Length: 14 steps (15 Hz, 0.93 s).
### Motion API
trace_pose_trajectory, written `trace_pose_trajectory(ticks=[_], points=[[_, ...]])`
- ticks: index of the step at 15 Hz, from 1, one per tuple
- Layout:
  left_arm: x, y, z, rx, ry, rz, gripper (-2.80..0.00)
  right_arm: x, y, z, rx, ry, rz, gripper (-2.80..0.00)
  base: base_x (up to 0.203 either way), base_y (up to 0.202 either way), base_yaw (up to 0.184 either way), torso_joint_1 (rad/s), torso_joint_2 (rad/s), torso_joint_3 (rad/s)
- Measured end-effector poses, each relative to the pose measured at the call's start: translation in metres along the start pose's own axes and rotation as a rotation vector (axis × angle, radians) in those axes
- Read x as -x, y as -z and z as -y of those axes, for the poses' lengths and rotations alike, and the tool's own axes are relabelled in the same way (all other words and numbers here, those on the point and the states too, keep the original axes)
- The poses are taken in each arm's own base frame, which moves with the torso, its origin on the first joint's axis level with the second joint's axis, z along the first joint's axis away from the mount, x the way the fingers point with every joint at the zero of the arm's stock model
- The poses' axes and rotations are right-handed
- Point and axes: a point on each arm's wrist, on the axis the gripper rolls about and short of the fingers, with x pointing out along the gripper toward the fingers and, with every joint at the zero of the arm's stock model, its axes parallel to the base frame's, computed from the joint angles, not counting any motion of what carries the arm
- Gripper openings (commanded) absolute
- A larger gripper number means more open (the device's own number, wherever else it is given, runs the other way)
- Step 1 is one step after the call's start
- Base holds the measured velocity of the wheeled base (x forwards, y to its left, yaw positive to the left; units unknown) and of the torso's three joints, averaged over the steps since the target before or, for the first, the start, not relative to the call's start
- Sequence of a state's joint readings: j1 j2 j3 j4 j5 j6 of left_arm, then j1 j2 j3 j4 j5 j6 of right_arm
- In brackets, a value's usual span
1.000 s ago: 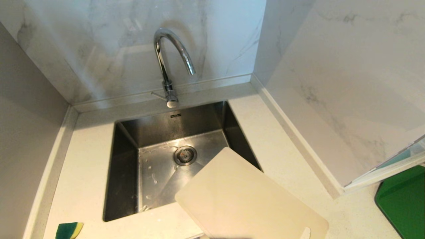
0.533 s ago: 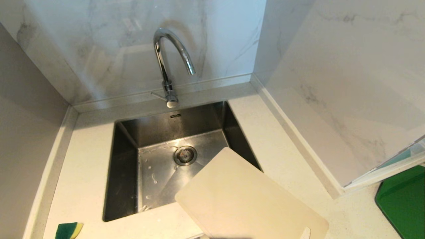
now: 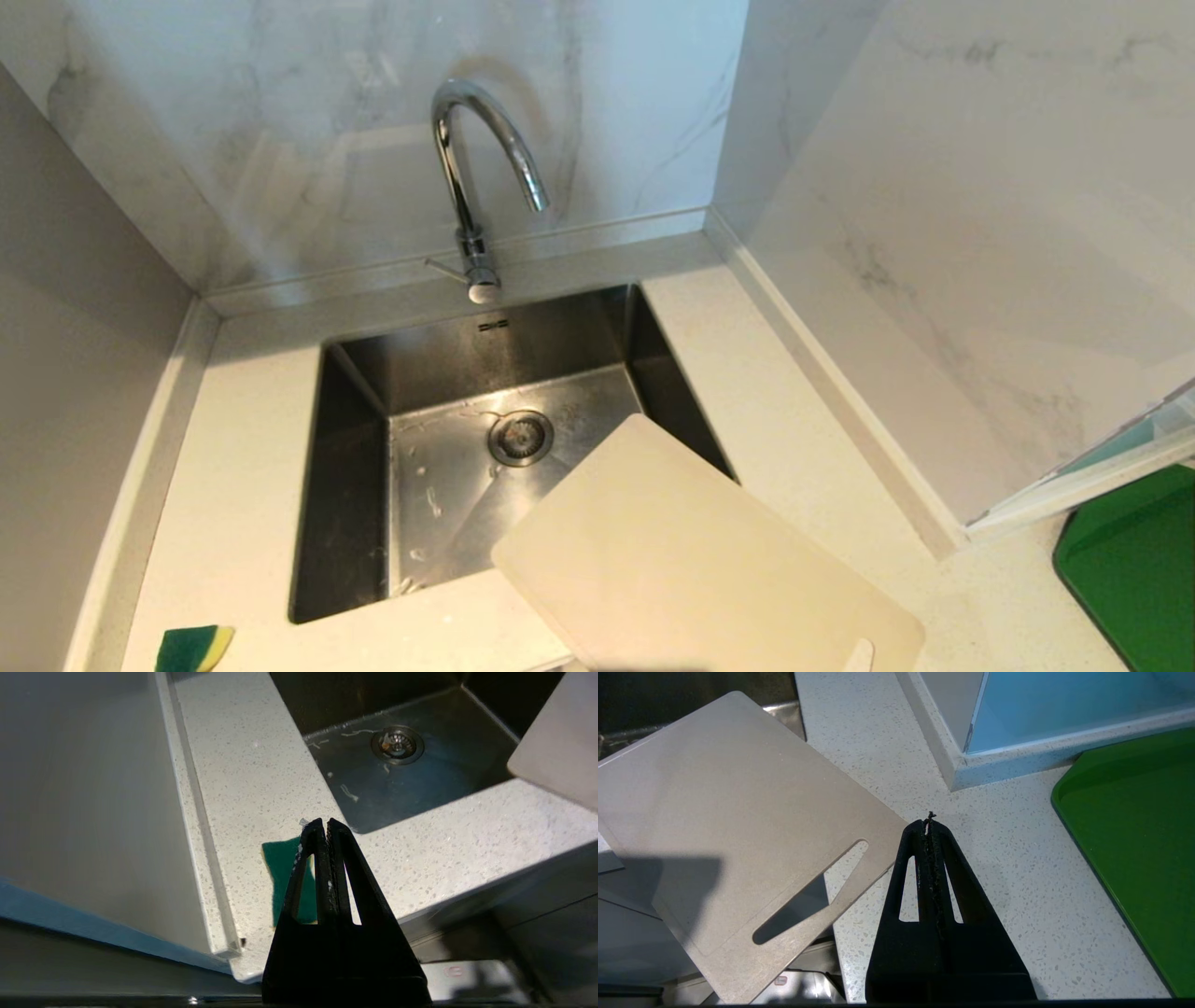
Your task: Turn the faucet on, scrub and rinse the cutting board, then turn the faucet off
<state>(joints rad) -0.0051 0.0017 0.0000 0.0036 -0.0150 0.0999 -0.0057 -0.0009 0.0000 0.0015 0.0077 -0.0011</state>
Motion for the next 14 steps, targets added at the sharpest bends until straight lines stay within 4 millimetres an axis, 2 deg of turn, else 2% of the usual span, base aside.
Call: trace_pose_trajectory(ticks=[2,5,14], points=[[0.0003,-0.0001,0.0003,-0.047,0.011,0.006,-2.8,0.0,0.0001,0.0,0.0,0.001,-0.001,-2.8,0.0,0.0,0.0,0.0,0.0,0.0],[0.0004,-0.0006,-0.0004,0.091,-0.018,0.011,-2.8,0.0,0.0001,0.0,0.0,0.0,-0.001,-2.8,0.0,0.0,0.0,0.0,0.0,0.0],[0.0004,-0.0007,-0.0005,0.114,-0.021,0.013,-2.8,0.0,0.0,0.0,0.0,0.001,0.0,-2.8,0.0,0.0,0.0,0.0,0.0,0.0]])
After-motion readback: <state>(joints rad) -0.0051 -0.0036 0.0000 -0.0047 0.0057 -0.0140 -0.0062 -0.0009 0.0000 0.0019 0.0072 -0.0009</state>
